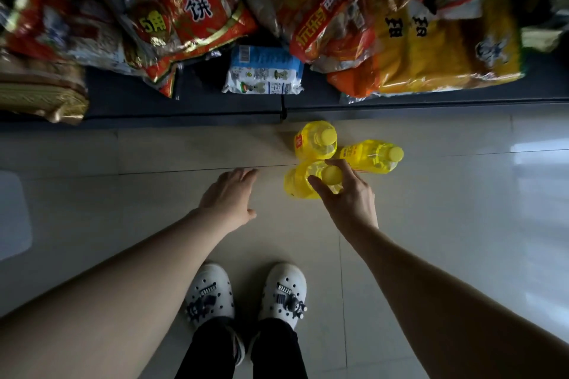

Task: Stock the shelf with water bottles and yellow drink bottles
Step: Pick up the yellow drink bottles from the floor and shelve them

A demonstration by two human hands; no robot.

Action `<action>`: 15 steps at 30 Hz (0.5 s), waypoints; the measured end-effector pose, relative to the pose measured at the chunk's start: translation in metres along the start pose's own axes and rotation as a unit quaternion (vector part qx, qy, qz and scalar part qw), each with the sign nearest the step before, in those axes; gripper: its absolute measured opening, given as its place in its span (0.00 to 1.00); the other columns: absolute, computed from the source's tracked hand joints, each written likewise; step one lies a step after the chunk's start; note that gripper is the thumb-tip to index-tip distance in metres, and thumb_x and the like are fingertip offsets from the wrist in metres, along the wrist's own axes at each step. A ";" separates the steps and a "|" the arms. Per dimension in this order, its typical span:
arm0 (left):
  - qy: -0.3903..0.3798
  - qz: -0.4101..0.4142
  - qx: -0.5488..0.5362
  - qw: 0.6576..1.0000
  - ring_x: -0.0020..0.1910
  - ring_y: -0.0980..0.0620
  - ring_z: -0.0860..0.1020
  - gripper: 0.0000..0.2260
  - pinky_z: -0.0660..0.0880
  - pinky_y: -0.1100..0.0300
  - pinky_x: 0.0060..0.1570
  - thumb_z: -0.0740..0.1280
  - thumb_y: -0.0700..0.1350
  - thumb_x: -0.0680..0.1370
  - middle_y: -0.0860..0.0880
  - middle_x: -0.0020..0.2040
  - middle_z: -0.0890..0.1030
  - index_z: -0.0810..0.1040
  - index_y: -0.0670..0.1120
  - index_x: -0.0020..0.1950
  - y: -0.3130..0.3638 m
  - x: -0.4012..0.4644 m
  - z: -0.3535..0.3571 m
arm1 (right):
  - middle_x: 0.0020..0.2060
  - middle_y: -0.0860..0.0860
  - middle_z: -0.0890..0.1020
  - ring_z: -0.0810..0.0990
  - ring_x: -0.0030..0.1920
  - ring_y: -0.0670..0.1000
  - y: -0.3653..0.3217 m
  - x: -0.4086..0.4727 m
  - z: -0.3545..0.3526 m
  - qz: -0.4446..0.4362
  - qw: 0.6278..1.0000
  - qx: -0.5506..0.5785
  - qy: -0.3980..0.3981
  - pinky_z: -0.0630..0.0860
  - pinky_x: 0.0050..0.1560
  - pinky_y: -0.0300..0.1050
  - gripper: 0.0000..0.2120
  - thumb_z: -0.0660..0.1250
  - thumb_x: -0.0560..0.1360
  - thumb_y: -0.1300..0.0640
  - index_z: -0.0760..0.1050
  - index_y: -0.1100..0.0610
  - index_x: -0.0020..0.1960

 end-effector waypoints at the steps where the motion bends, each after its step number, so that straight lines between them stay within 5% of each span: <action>1: -0.018 -0.008 -0.011 1.000 0.72 0.44 0.66 0.41 0.68 0.49 0.68 0.74 0.51 0.73 0.47 0.76 0.63 0.54 0.50 0.80 0.003 -0.014 -0.006 | 0.50 0.47 0.82 0.80 0.43 0.54 -0.014 -0.007 -0.016 -0.006 1.000 0.001 -0.007 0.74 0.43 0.45 0.20 0.72 0.72 0.38 0.76 0.46 0.59; 9: -0.047 -0.026 -0.114 0.992 0.70 0.44 0.70 0.46 0.69 0.53 0.66 0.77 0.51 0.71 0.44 0.75 0.65 0.52 0.50 0.81 0.063 -0.156 -0.119 | 0.54 0.52 0.80 0.79 0.48 0.55 -0.181 -0.066 -0.187 -0.140 0.985 -0.032 -0.096 0.76 0.46 0.48 0.22 0.71 0.73 0.39 0.74 0.49 0.62; 15: 0.019 0.001 -0.147 0.989 0.71 0.44 0.69 0.48 0.69 0.56 0.65 0.77 0.52 0.70 0.43 0.76 0.65 0.52 0.48 0.81 0.105 -0.274 -0.245 | 0.42 0.50 0.82 0.80 0.44 0.56 -0.331 -0.127 -0.327 -0.218 0.970 -0.088 -0.067 0.69 0.39 0.45 0.25 0.67 0.75 0.37 0.70 0.49 0.66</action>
Point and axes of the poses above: each hand's wrist, its own x-axis towards the middle knuckle, its own z-axis out of the palm, y = z × x, the point moved 3 cm from there along x, towards the middle knuckle
